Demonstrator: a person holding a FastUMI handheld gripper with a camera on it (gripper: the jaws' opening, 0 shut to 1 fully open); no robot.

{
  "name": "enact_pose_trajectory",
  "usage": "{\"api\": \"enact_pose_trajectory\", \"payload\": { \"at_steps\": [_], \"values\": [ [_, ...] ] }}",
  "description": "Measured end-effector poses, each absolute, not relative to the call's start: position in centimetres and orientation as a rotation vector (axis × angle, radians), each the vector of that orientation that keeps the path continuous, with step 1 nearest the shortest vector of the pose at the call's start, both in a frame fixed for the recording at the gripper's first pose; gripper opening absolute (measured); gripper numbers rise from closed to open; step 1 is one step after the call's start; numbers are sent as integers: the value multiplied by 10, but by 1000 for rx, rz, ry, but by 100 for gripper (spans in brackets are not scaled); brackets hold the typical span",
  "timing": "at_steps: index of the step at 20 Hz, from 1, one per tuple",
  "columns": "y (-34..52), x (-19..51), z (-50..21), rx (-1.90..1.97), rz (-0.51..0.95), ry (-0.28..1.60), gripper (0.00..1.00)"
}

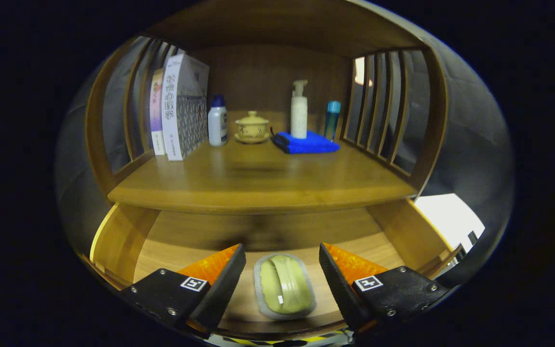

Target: Pull open the drawer, take out the items inside it, and place them on the countertop above the cabinet.

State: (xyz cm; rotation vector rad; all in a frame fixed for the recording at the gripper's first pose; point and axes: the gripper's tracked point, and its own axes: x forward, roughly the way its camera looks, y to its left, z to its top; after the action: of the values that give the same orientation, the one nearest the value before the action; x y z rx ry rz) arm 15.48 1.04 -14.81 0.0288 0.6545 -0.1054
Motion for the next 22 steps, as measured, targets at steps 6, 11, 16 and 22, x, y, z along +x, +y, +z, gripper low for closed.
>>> {"api": "enact_pose_trajectory", "payload": {
  "at_steps": [6, 11, 16, 22],
  "values": [
    [9, 154, -185, 53, -100, 826, 87],
    [10, 154, -192, 68, -85, 865, 61],
    [10, 155, -191, 75, -82, 845, 33],
    [10, 152, -169, 127, -78, 763, 21]
  ]
}}
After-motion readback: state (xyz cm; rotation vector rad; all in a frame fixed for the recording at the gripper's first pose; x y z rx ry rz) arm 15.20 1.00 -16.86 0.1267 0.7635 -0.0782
